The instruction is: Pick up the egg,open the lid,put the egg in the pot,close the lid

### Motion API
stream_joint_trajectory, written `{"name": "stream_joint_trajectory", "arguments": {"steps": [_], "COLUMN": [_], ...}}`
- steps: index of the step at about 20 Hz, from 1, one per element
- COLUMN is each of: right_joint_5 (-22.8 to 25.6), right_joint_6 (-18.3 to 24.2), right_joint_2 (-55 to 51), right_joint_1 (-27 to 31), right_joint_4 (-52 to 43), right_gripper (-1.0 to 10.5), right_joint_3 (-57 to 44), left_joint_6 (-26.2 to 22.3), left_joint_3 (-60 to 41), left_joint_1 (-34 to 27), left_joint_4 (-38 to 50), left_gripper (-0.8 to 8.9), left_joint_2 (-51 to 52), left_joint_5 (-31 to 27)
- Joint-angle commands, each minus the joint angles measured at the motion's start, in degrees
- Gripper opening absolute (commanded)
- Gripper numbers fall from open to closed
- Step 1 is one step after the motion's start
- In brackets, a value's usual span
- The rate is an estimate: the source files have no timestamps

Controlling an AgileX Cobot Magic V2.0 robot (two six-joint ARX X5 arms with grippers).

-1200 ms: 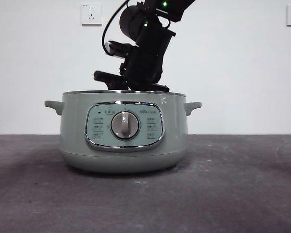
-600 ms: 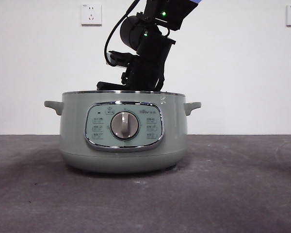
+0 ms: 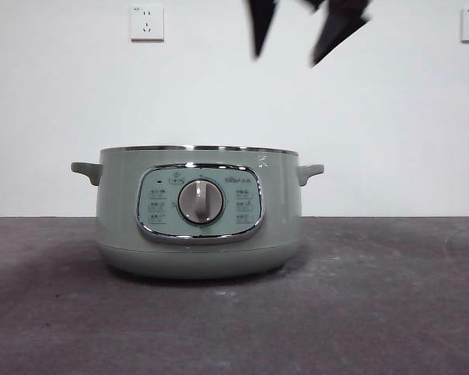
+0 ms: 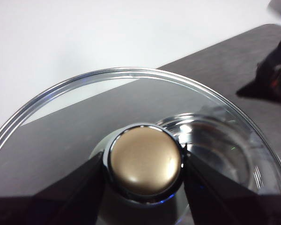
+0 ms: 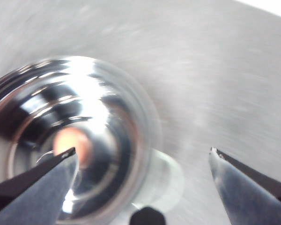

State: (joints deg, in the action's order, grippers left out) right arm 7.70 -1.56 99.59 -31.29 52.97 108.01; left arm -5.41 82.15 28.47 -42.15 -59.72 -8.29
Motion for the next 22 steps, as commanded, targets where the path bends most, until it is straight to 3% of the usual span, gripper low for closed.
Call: {"name": "stream_joint_trajectory", "arguments": {"steps": [1,8,16,22], "right_joint_5": [0.2,0.2,0.2,0.2], "right_joint_6": [-2.1,-3.0,-2.9,-2.8], "right_joint_2": [-4.0,-12.7,-15.1,-15.1], "right_joint_1": [1.9,6.4,9.1,9.7], "right_joint_4": [2.9,11.6,14.6,14.8], "right_gripper": [4.7,4.7,4.7,4.7], "right_joint_3": [0.1,0.1,0.1,0.1], "left_joint_6": [-0.2,3.2,7.2,8.1], "left_joint_3": [0.8,0.7,0.7,0.7], "left_joint_1": [0.1,0.2,1.2,1.6], "left_joint_4": [5.7,16.5,21.4,22.9], "left_gripper": [-0.08,-0.08,-0.08,-0.08], "left_joint_2": [-3.4,-19.5,-31.8,-33.3], "left_joint_5": [2.5,11.3,12.9,13.0]}}
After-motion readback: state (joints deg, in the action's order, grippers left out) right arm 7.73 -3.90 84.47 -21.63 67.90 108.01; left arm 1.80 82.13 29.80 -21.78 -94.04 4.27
